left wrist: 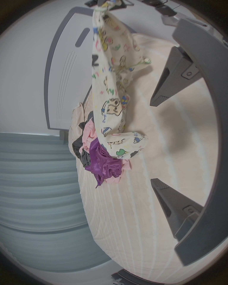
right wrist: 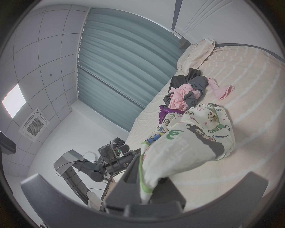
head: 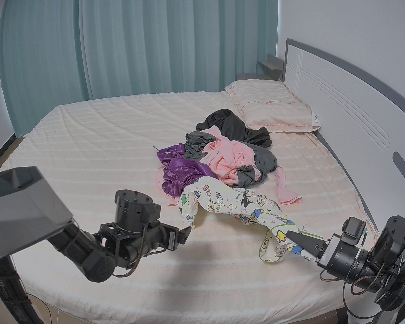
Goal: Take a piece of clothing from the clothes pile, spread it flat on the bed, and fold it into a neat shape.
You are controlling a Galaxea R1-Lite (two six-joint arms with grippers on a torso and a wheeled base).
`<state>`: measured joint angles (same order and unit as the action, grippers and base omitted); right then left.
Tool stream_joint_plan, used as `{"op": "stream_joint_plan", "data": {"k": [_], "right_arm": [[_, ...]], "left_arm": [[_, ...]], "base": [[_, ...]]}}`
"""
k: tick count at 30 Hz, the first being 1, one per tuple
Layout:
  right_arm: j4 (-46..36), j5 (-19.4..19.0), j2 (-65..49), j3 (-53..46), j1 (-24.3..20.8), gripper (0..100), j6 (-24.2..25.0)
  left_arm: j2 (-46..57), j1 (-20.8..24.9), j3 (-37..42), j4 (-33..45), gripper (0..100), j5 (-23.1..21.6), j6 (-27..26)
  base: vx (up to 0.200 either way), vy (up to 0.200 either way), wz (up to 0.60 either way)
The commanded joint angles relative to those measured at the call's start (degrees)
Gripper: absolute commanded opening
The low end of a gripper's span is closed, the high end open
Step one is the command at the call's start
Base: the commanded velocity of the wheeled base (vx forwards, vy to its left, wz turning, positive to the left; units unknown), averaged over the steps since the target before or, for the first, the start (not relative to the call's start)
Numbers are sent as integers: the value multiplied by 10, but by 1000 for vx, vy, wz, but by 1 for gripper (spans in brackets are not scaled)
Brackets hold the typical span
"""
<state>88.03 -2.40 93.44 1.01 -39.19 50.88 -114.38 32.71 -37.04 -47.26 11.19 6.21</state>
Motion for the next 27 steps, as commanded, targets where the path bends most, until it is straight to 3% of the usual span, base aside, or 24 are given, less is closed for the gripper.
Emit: {"op": "stream_joint_plan", "data": {"k": [1, 15, 18, 19, 24, 25, 27], "right_arm": [[0, 0, -5, -7, 0, 0, 0], [7, 1, -12, -2, 1, 0, -1], [7, 1, -12, -2, 1, 0, -1], [7, -1, -12, -2, 1, 0, -1], [7, -1, -7, -2, 5, 0, -1], [7, -1, -6, -2, 6, 0, -1], [7, -1, -5, -2, 6, 0, -1]], "left_arm": [[-109, 2, -70, -27, 100, 23, 13], [-248, -23, -230, -27, 100, 24, 52], [-250, -24, -232, -27, 100, 24, 52], [-292, -35, -284, -26, 100, 25, 53], [-324, -39, -336, -27, 100, 34, 57], [-324, -38, -342, -26, 0, 34, 68], [-324, -37, -346, -26, 0, 35, 79]], "base": [[0, 0, 0], [0, 0, 0], [0, 0, 0], [0, 0, 0], [0, 0, 0], [0, 0, 0], [0, 0, 0]]}}
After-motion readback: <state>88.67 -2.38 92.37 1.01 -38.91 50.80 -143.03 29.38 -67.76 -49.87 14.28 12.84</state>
